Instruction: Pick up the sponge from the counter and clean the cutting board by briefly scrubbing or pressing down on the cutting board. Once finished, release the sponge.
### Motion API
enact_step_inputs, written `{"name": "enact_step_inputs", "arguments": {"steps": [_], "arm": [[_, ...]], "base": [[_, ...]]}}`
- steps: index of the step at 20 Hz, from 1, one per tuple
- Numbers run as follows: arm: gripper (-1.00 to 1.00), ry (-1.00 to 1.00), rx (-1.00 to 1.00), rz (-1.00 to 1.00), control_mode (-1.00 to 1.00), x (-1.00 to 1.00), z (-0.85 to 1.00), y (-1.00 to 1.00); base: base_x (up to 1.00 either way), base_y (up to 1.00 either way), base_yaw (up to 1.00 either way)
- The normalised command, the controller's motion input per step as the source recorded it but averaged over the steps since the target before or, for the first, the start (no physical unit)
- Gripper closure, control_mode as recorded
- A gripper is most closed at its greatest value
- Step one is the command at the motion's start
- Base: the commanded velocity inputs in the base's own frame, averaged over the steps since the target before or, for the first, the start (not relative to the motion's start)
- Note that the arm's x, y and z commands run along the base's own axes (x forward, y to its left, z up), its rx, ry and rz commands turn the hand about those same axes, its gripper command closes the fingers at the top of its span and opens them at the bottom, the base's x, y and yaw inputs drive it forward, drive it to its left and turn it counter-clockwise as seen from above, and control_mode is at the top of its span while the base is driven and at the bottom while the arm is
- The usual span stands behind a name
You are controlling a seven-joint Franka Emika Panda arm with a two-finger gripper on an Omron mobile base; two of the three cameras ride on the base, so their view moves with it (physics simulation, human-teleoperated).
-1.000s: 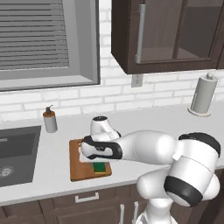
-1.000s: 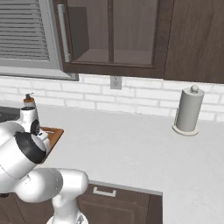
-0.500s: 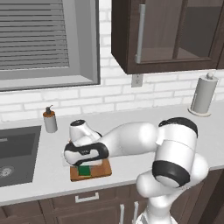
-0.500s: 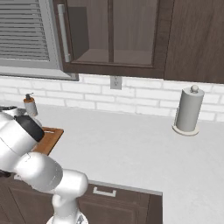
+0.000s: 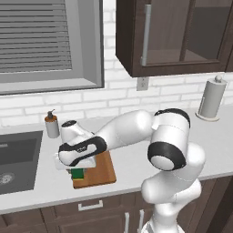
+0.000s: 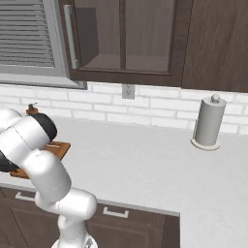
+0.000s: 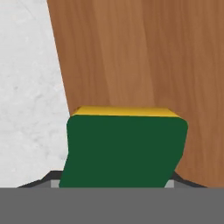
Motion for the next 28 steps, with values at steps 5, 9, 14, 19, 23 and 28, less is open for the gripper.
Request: {"name": "enact_step_inputs", "arguments": {"steps": [5, 9, 14, 19, 23, 28], "arm": [[1.00, 0.00, 0.00, 0.00, -1.00, 0.00, -0.21, 0.09], [1.00, 0.00, 0.00, 0.00, -1.00, 0.02, -0.36, 0.06], [1.00, 0.00, 0.00, 0.00, -1.00, 0.12, -0.31, 0.02], [1.00, 0.00, 0.00, 0.00, -1.00, 0.02, -0.21, -0.11], [1.00, 0.00, 0.00, 0.00, -1.00, -0.07, -0.13, -0.34], [1.00, -0.04, 0.01, 0.00, -1.00, -0.03, -0.19, -0.35]], "base": [[0.00, 0.00, 0.00], [0.00, 0.00, 0.00], [0.00, 0.00, 0.00], [0.00, 0.00, 0.00], [0.00, 0.00, 0.00], [0.00, 0.00, 0.00]]}}
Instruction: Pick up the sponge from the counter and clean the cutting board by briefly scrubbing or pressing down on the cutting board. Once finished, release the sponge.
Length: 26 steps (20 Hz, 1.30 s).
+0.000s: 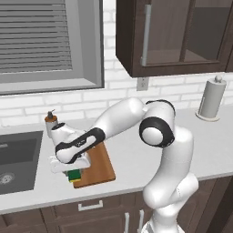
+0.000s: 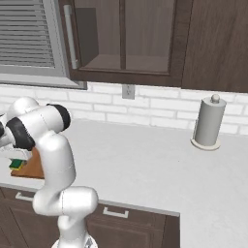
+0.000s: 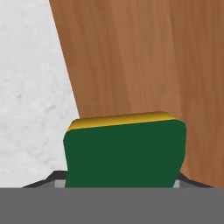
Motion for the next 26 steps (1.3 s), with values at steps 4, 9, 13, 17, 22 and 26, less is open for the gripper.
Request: {"name": "enact_step_inputs", "arguments": {"steps": [4, 9, 13, 17, 22, 26], "arm": [[1.00, -0.10, 0.00, 0.00, -1.00, 0.00, -0.41, -0.33], [1.00, -0.22, 0.02, 0.00, -1.00, -0.18, -0.27, -0.52], [1.00, -0.21, 0.06, 0.00, -1.00, -0.16, -0.19, -0.64], [1.00, -0.08, 0.07, 0.00, -1.00, -0.03, -0.19, -0.68], [1.00, 0.03, 0.09, 0.00, -1.00, 0.00, -0.15, -0.67], [1.00, 0.06, 0.04, 0.00, -1.00, 0.00, -0.16, -0.57]], "base": [[0.00, 0.00, 0.00], [0.00, 0.00, 0.00], [0.00, 0.00, 0.00], [0.00, 0.00, 0.00], [0.00, 0.00, 0.00], [0.00, 0.00, 0.00]]}}
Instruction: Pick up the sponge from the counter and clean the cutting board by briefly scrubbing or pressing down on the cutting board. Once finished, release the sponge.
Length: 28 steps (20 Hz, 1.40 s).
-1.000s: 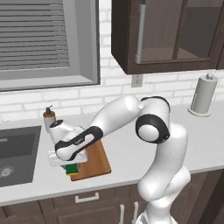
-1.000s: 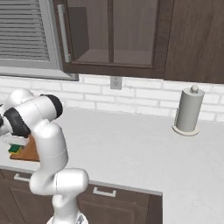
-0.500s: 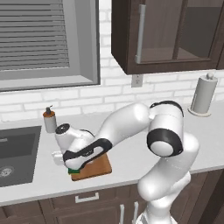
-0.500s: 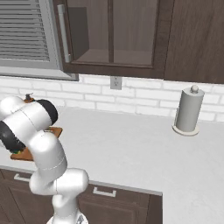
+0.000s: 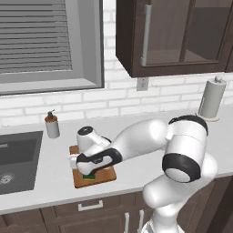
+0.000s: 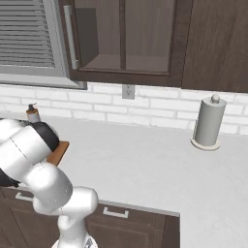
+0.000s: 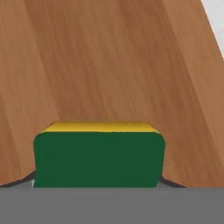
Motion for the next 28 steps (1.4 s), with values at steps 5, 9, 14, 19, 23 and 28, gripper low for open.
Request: {"name": "enact_step_inputs", "arguments": {"steps": [5, 9, 14, 19, 23, 28], "arm": [[1.00, 0.00, 0.00, 0.00, -1.00, 0.00, -0.42, -0.59], [1.00, -0.04, 0.00, 0.00, -1.00, 0.00, -0.42, -0.62], [1.00, 0.00, 0.01, 0.00, -1.00, 0.00, -0.29, -0.76], [1.00, -0.02, 0.00, 0.00, -1.00, 0.00, -0.36, -0.76], [1.00, -0.07, 0.00, 0.00, -1.00, 0.00, -0.44, -0.68], [1.00, -0.07, 0.00, 0.00, -1.00, 0.00, -0.48, -0.76]], "base": [[0.00, 0.00, 0.00], [0.00, 0.00, 0.00], [0.00, 0.00, 0.00], [0.00, 0.00, 0.00], [0.00, 0.00, 0.00], [0.00, 0.00, 0.00]]}}
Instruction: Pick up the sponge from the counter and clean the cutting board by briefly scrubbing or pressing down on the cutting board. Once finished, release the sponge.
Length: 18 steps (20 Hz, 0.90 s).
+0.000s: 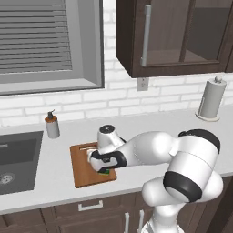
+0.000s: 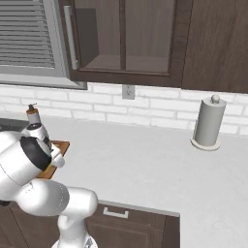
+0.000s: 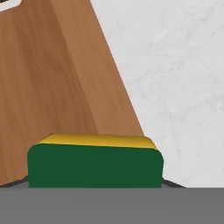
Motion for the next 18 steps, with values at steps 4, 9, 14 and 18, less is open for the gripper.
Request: {"name": "enact_step_inputs", "arguments": {"steps": [4, 9, 14, 18], "arm": [[1.00, -0.07, 0.00, 0.00, -1.00, 0.00, -0.52, -0.93], [1.00, -0.05, 0.01, 0.00, -1.00, 0.00, -0.48, -0.88], [1.00, -0.09, 0.00, 0.00, -1.00, 0.00, -0.51, -0.54], [1.00, -0.22, 0.00, -0.01, -1.00, 0.00, -0.53, -0.09]], "base": [[0.00, 0.00, 0.00], [0.00, 0.00, 0.00], [0.00, 0.00, 0.00], [0.00, 0.00, 0.00]]}}
